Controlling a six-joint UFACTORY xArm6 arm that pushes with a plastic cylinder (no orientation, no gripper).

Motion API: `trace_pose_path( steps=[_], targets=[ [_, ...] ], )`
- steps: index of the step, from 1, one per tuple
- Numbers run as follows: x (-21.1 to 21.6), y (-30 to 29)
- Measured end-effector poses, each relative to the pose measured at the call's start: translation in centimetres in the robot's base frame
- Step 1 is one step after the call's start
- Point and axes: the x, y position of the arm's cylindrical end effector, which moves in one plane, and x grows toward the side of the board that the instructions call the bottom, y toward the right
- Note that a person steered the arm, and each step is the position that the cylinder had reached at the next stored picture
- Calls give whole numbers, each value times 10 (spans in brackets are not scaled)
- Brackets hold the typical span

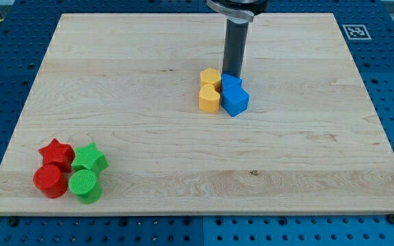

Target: Move the arm to the bottom left side of the board

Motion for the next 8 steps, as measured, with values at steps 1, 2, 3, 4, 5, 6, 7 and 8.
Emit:
trace_pose_path(
  steps=[1,2,3,4,5,6,7,8],
  targets=[
    [-1,2],
    [-4,52],
    [-4,57],
    [-4,57],
    [3,89],
    [15,138],
    [59,155],
    [75,156]
  ],
)
